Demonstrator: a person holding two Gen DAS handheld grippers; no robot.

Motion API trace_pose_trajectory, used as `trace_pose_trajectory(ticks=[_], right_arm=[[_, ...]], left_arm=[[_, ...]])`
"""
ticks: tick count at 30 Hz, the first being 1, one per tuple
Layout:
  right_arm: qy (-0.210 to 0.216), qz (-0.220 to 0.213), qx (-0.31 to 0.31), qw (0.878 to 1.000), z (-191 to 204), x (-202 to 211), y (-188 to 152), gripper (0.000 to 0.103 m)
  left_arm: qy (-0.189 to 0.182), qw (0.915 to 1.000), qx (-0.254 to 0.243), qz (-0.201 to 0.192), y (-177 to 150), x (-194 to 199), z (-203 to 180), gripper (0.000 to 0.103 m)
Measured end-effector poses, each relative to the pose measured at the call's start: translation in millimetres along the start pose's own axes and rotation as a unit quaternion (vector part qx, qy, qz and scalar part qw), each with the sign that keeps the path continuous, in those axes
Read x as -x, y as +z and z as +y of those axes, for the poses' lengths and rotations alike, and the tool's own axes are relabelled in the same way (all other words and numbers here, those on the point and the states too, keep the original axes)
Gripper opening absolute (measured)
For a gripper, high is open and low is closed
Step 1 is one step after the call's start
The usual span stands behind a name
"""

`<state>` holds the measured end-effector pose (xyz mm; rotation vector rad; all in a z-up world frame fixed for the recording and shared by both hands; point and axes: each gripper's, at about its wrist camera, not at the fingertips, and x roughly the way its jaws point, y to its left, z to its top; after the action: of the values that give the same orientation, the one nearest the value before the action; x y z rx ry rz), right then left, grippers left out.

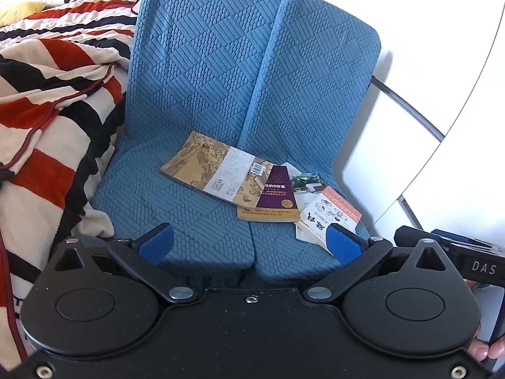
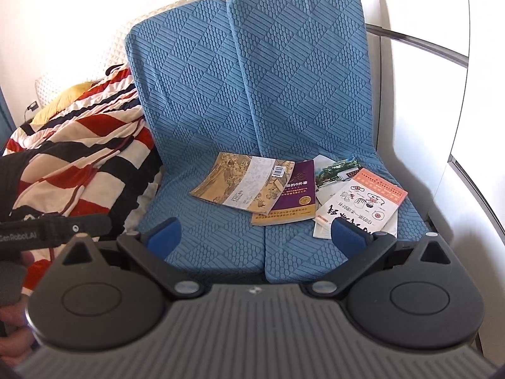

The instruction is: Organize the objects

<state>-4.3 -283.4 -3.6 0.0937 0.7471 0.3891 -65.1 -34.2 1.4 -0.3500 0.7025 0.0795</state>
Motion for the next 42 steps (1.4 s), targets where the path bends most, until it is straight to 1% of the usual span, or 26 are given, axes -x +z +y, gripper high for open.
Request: trace_pose_trajectory(ticks=[8, 16, 19, 23, 26, 30, 32, 35, 39, 42], right_arm=[[0.002, -0.004, 0.006, 1.0, 2.4, -9.9, -2.9, 0.103], [-0.001, -0.004, 0.029, 1.0, 4.5, -34.1, -7.0, 0.103], [-0.003, -0.005, 0.031, 0.999, -0.1, -48.4, -7.7, 0.103], [0.01, 0.0, 0.015, 1.0, -10.9, -68.0, -9.9, 0.103], [0.01, 0.004, 0.008, 1.0, -15.0, -80.4, -9.0, 0.103], [0.001, 0.002, 0.025, 1.0, -14.1, -97.6, -8.2, 0.103], [0.012, -0.02, 0.033, 0.999, -17.2, -101.1, -6.9, 0.103], [0.007, -0.036, 0.032, 0.999, -25.3, -111.2, -1.3, 0.103], [0.015, -0.036, 0.027, 0.999, -32.0, -129.2, 4.2, 0.103], [0.006, -0.03, 0.027, 0.999, -34.9, -146.9, 4.1, 0.103]], left_arm=[[-0.004, 1.0, 0.002, -0.004, -5.9, -5.5, 2.9, 0.102], [-0.009, 0.9999, 0.01, -0.005, -5.3, -31.6, 10.9, 0.102], [0.002, 0.9999, 0.003, -0.013, -3.6, -44.3, 13.2, 0.102], [0.012, 0.9998, -0.001, -0.018, 0.4, -59.4, 15.3, 0.102], [0.017, 0.9996, 0.001, -0.021, 4.8, -70.9, 16.4, 0.102], [0.043, 0.9989, -0.005, -0.017, 11.0, -90.2, 18.2, 0.102], [0.04, 0.9987, -0.013, -0.029, 12.4, -97.6, 18.0, 0.102], [0.034, 0.9987, -0.017, -0.034, 15.9, -111.0, 18.4, 0.102], [0.033, 0.9988, -0.015, -0.033, 19.1, -131.5, 18.3, 0.102], [0.04, 0.9984, -0.019, -0.035, 21.5, -145.8, 20.5, 0.102]])
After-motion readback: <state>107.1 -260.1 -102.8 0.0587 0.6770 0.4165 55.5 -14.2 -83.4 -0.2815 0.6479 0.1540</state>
